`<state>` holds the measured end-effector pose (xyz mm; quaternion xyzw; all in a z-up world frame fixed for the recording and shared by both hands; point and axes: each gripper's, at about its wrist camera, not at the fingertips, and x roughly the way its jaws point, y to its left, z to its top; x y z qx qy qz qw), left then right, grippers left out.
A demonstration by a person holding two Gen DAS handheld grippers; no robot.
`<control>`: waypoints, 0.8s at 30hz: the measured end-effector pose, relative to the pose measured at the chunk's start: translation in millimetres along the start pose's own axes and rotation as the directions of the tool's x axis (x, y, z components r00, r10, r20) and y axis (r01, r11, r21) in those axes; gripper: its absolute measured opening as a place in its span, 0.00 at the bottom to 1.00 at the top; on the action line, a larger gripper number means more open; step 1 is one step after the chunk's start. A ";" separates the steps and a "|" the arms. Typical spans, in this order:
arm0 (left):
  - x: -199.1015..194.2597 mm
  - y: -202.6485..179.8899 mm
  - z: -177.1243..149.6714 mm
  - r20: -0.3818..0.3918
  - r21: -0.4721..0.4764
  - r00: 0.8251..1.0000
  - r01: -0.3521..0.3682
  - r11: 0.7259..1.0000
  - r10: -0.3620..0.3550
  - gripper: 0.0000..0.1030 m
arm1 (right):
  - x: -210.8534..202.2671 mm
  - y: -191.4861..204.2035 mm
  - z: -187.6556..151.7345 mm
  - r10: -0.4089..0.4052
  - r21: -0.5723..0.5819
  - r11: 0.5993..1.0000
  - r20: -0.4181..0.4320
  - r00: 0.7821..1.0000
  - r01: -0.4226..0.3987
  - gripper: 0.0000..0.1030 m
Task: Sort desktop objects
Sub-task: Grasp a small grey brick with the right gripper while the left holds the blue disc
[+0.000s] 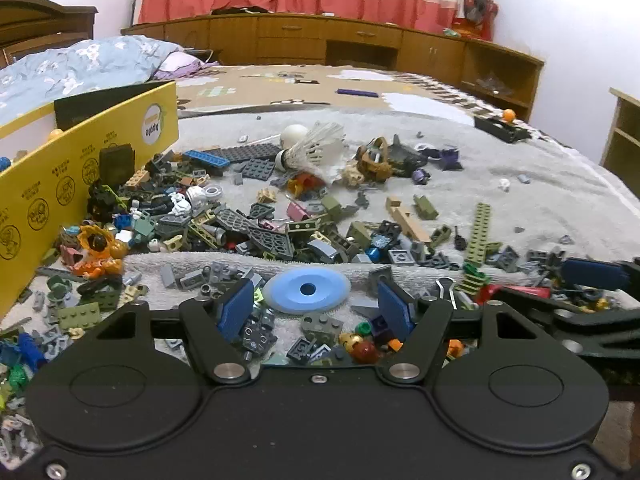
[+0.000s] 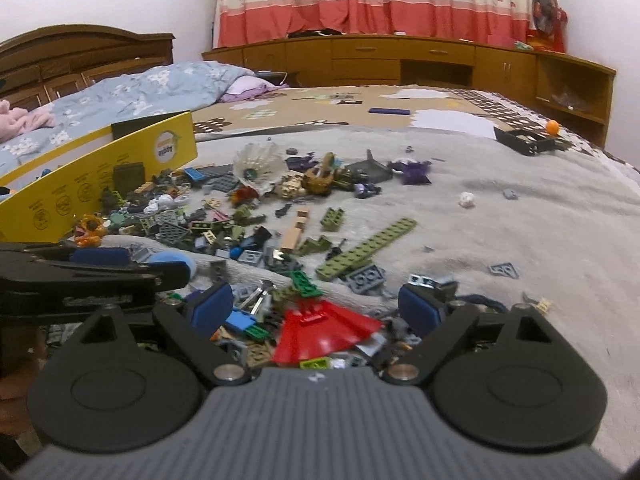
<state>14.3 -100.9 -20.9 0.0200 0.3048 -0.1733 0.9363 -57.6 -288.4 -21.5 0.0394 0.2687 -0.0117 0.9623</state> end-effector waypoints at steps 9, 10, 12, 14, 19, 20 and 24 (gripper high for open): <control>15.9 -2.8 -3.2 0.005 0.018 0.999 -0.034 0.999 0.034 0.63 | 7.1 0.8 -6.3 0.008 -0.018 1.000 0.004 1.000 -0.008 0.92; 16.9 -4.0 -3.4 0.006 0.023 0.999 -0.037 0.999 0.037 0.63 | 8.5 0.6 -6.6 0.013 -0.015 1.000 0.003 1.000 -0.013 0.92; 19.8 -4.8 -3.4 -0.002 0.018 0.999 -0.036 0.999 0.036 0.59 | 10.4 0.7 -7.1 0.016 -0.013 1.000 0.001 1.000 -0.016 0.92; 21.4 -4.2 -3.4 0.000 0.010 0.999 -0.046 0.999 0.046 0.55 | 11.3 0.6 -8.1 0.020 -0.017 1.000 0.004 1.000 -0.020 0.92; 19.3 0.6 -2.8 -0.001 -0.024 0.999 -0.055 0.998 0.055 0.50 | 12.4 -2.2 -8.4 0.028 -0.013 1.000 0.006 1.000 -0.028 0.93; 17.5 3.1 -2.3 0.000 -0.038 0.999 -0.050 0.998 0.050 0.50 | 12.3 -2.4 -7.8 0.032 -0.014 0.999 0.008 0.999 -0.032 0.93; 8.0 13.0 0.0 0.020 -0.066 0.999 -0.045 0.997 0.046 0.50 | 11.7 1.7 -4.9 0.048 -0.031 0.998 0.022 0.999 -0.047 0.93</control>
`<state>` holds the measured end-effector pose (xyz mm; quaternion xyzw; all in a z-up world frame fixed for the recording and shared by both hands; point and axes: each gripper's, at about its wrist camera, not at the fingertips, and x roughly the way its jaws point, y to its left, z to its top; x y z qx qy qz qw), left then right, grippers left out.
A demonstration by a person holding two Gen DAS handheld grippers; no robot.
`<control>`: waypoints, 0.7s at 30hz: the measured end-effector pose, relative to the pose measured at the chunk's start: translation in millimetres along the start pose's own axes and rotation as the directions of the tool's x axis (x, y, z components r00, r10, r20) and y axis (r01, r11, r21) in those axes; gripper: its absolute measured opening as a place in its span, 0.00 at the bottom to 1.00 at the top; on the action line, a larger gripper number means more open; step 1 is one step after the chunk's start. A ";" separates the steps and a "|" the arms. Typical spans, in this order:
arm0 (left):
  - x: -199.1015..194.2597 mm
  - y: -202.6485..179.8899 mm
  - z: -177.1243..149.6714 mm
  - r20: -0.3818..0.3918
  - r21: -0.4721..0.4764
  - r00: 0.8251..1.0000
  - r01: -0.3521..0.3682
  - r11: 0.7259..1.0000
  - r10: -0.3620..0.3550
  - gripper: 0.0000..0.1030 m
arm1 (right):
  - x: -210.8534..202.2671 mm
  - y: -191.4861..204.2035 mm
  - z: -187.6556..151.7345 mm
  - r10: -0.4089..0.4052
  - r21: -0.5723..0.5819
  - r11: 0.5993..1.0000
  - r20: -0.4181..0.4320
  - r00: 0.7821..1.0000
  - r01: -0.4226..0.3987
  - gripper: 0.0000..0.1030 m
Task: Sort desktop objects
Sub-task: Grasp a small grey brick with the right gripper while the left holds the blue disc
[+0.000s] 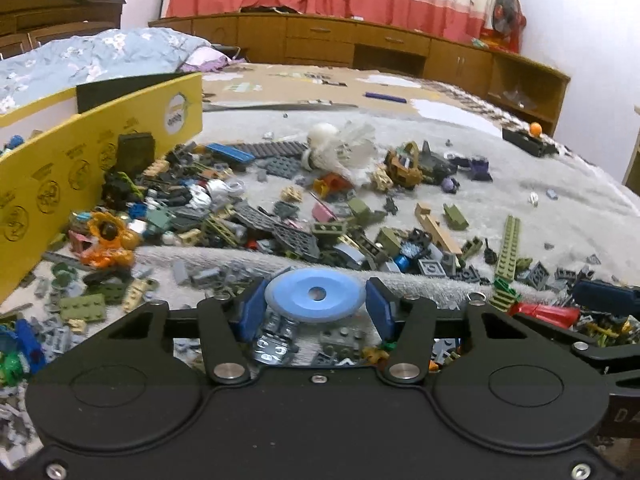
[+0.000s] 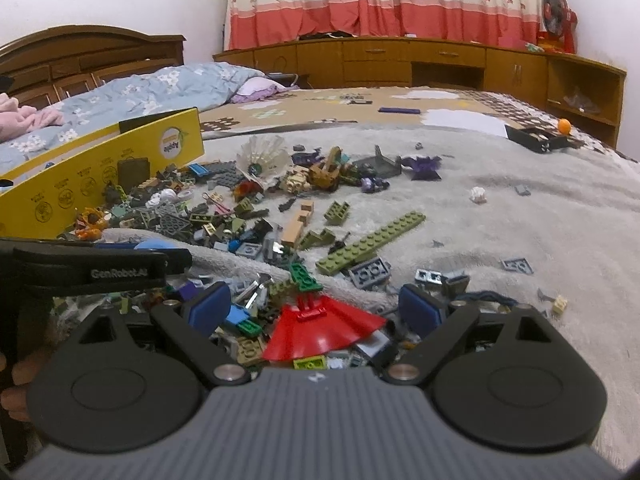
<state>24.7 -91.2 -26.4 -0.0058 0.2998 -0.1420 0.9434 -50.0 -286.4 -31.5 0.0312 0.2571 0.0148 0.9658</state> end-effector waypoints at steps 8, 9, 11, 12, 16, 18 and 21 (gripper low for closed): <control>-16.3 22.2 4.6 0.028 -0.019 0.999 -0.029 0.999 0.029 0.50 | -2.0 20.0 1.4 0.062 -0.020 0.998 0.020 0.998 -0.062 0.76; -17.6 24.7 4.5 0.029 -0.020 0.999 -0.032 0.999 0.032 0.50 | -3.1 21.2 0.8 0.066 -0.009 0.998 0.013 0.998 -0.066 0.58; -19.7 28.4 3.3 0.031 -0.023 0.999 -0.036 0.999 0.037 0.50 | -5.5 21.2 -0.9 0.085 0.036 0.996 -0.011 0.996 -0.084 0.38; -20.4 29.9 2.5 0.031 -0.025 0.999 -0.038 0.999 0.039 0.50 | -6.3 20.8 -1.9 0.098 0.058 0.994 -0.024 0.995 -0.096 0.28; -20.7 34.0 -0.3 0.026 -0.034 0.999 -0.036 0.999 0.037 0.50 | -6.6 24.8 -6.6 0.102 0.091 0.991 -0.064 0.993 -0.096 0.22; -21.0 35.1 -1.7 0.023 -0.039 0.999 -0.033 0.999 0.034 0.50 | -1.9 28.8 -7.9 0.067 0.077 0.995 -0.082 0.994 -0.061 0.21; -22.2 35.8 -3.4 0.023 -0.040 0.999 -0.029 0.999 0.030 0.50 | 6.8 30.3 -7.0 0.027 0.077 0.997 -0.085 0.996 -0.020 0.21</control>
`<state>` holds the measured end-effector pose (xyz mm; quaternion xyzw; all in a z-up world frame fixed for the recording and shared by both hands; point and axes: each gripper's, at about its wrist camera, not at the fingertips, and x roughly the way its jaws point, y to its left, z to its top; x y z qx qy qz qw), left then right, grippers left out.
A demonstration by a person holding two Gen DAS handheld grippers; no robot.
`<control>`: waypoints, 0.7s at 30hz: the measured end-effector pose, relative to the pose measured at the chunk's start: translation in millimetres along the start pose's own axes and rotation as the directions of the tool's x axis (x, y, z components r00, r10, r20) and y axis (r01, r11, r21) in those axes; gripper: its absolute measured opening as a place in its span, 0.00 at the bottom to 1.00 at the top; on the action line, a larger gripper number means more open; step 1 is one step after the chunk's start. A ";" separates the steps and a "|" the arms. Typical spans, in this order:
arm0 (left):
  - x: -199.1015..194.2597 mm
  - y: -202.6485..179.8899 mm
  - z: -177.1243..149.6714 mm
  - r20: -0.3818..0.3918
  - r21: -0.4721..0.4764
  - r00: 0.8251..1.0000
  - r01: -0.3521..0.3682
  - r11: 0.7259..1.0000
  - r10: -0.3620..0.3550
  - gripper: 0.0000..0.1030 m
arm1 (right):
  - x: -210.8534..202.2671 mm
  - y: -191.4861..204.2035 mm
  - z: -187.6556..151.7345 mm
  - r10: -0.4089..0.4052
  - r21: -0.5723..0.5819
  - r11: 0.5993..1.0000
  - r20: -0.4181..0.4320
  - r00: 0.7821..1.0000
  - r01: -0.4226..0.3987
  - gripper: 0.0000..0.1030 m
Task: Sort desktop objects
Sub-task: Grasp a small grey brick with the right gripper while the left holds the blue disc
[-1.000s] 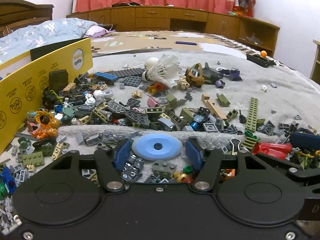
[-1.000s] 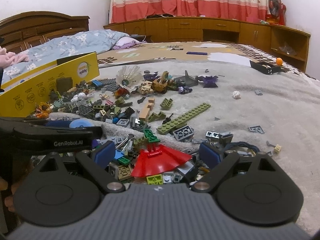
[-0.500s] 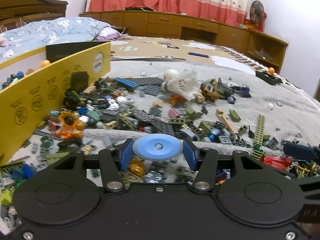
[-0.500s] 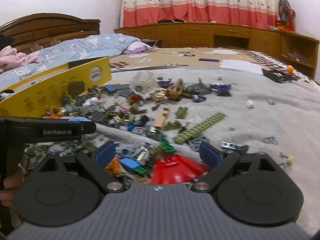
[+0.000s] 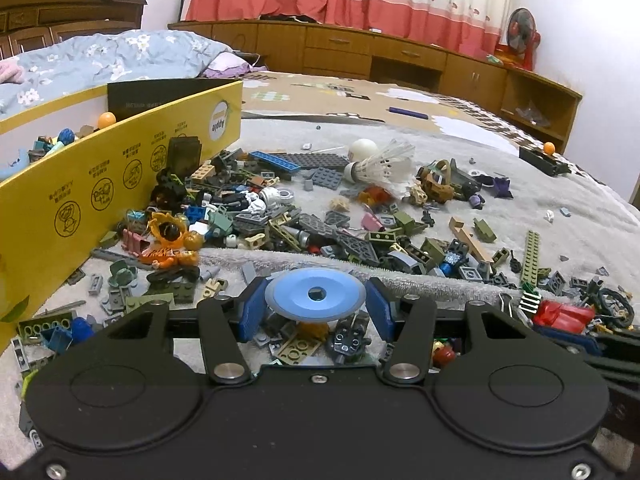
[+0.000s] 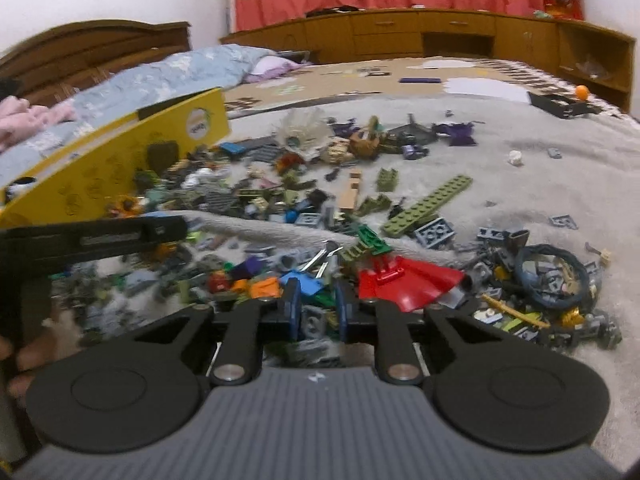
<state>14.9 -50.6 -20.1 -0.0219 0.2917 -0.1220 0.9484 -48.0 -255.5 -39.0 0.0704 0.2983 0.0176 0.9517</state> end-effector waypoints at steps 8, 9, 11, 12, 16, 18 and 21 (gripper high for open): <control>-1.9 7.2 -1.3 0.003 -0.017 1.000 -0.005 1.000 0.005 0.50 | 15.3 12.4 6.5 0.028 -0.028 0.999 0.016 0.999 -0.028 0.43; -1.7 8.0 -1.6 0.002 -0.018 1.000 -0.005 1.000 0.005 0.50 | 17.1 13.5 6.9 0.031 -0.029 0.999 0.017 0.999 -0.031 0.46; -1.2 9.3 -2.0 0.001 -0.020 1.000 -0.006 1.000 0.006 0.50 | 18.1 14.7 7.4 0.041 -0.032 0.999 0.027 0.999 -0.040 0.48; -0.9 9.3 -2.0 0.000 -0.020 1.000 -0.006 1.000 0.006 0.50 | 17.8 14.9 7.7 0.046 -0.033 0.998 0.032 0.998 -0.045 0.50; -0.4 9.8 -2.3 0.003 -0.021 1.000 -0.005 1.000 0.005 0.50 | 15.6 10.3 9.5 0.052 -0.018 0.999 0.058 0.997 -0.051 0.54; 0.2 10.1 -2.4 0.003 -0.021 1.000 -0.005 1.000 0.005 0.50 | 15.7 4.7 11.0 0.051 0.005 0.999 0.064 0.997 -0.052 0.54; 0.3 9.7 -2.6 0.001 -0.021 1.000 -0.005 1.000 0.005 0.50 | 20.0 -5.7 12.5 0.063 0.053 0.996 0.053 0.997 -0.066 0.48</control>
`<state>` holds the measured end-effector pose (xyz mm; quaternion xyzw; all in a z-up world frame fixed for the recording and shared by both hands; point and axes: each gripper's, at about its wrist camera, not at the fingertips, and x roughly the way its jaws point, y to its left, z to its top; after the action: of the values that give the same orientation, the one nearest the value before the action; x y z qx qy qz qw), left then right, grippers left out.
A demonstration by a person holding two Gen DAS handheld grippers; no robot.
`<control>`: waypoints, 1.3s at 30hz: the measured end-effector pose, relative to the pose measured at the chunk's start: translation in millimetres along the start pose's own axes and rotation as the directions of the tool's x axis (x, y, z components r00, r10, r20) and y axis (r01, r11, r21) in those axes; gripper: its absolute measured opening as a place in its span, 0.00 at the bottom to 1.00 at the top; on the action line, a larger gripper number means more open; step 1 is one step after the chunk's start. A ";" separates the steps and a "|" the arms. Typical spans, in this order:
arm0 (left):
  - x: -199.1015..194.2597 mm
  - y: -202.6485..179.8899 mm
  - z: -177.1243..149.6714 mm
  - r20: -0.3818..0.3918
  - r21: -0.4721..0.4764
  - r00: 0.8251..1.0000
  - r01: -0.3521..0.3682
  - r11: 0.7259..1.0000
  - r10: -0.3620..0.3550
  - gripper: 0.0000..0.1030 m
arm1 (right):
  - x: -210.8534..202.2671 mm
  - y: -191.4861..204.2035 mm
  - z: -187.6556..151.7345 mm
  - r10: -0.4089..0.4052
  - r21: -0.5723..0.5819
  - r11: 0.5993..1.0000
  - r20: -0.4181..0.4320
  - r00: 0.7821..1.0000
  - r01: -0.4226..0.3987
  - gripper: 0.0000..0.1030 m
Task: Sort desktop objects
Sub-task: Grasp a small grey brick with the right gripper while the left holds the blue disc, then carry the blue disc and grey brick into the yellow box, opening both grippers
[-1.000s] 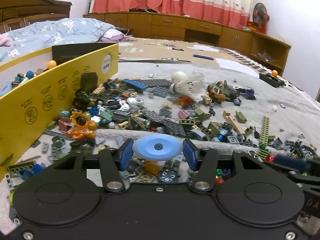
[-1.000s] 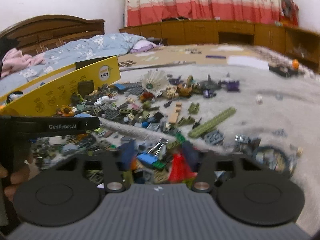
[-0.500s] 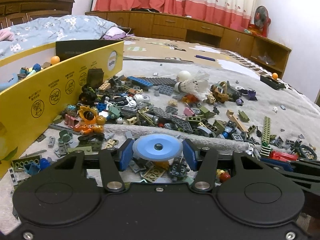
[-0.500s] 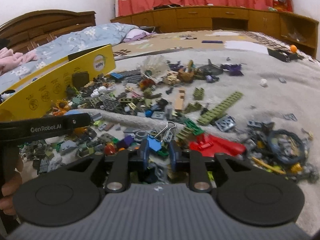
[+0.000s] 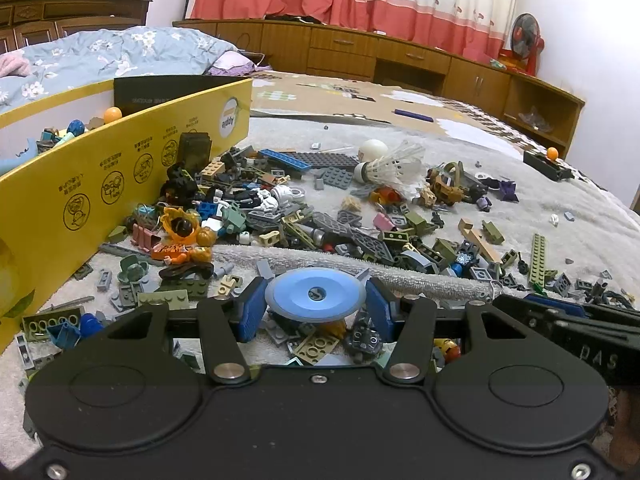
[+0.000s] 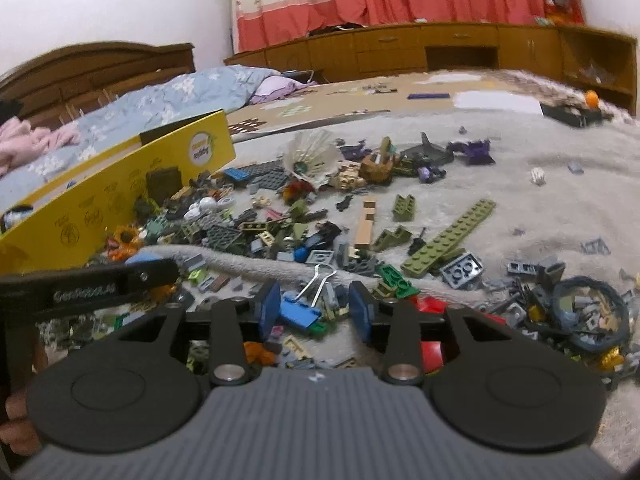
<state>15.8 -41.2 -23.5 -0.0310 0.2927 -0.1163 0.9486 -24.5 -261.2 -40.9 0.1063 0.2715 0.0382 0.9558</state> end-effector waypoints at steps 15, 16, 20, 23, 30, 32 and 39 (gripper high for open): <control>-2.6 -0.9 3.3 0.014 0.007 1.000 -0.001 1.000 0.001 0.50 | -13.4 1.3 1.5 -0.016 -0.049 0.999 0.030 0.999 0.018 0.11; -3.0 -0.7 3.2 0.015 0.007 1.000 -0.001 1.000 0.001 0.50 | -12.9 2.3 0.6 -0.016 -0.057 0.998 0.021 1.000 0.017 0.11; -3.0 -0.7 3.1 0.014 0.007 1.000 -0.001 1.000 0.001 0.50 | -10.4 1.9 -7.3 -0.020 -0.072 0.997 -0.021 1.000 0.019 0.18; -3.1 -0.8 2.8 0.013 0.009 1.000 -0.001 1.000 0.001 0.50 | -12.2 -0.2 -10.2 -0.027 -0.075 0.997 -0.018 0.999 0.026 0.37; -1.3 -2.0 1.5 0.006 0.012 1.000 -0.002 1.000 0.002 0.50 | -10.9 0.7 -12.8 -0.011 -0.090 0.996 -0.009 1.000 0.010 0.40; -0.3 -2.9 0.9 0.004 0.016 1.000 -0.001 1.000 0.001 0.50 | -8.9 1.8 -12.4 -0.016 -0.088 0.996 -0.004 1.000 0.016 0.28; -1.9 -3.3 1.6 0.013 0.021 1.000 -0.003 1.000 0.003 0.50 | -15.0 1.6 -9.8 -0.025 -0.080 0.996 0.026 0.999 0.027 0.10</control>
<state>14.5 -43.9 -20.7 -0.0213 0.2853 -0.1177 0.9509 -42.4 -259.8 -41.0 0.0647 0.2593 0.0355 0.9630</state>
